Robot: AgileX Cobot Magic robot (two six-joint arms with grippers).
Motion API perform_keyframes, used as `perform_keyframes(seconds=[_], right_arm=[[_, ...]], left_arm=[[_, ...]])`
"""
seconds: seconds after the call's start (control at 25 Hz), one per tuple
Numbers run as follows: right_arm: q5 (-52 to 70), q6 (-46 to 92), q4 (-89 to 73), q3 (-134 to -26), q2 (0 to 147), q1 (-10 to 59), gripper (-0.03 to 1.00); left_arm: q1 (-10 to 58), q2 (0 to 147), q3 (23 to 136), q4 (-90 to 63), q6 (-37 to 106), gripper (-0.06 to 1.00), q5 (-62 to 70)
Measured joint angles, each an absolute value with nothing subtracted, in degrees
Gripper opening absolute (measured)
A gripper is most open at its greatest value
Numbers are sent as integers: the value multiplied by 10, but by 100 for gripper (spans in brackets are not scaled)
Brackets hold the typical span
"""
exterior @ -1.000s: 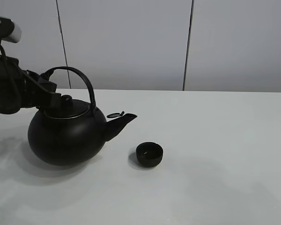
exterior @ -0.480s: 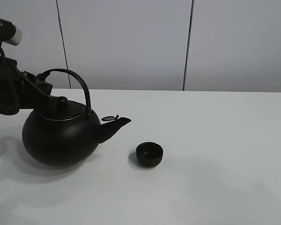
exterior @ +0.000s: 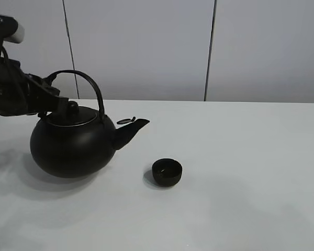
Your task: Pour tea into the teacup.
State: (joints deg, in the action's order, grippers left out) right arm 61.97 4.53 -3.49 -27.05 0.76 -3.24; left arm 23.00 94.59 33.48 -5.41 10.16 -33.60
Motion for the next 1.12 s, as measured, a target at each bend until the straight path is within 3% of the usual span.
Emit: perform_keyframes(seconds=[0.72,1.12], right_arm=[[620,45,-35,-271,8,-32,49],[620,45,-35,-271,8,-32,49]], left_arm=[[252,946,335,0,127,11,-330],[270,946,340,-97,128,11,-321]])
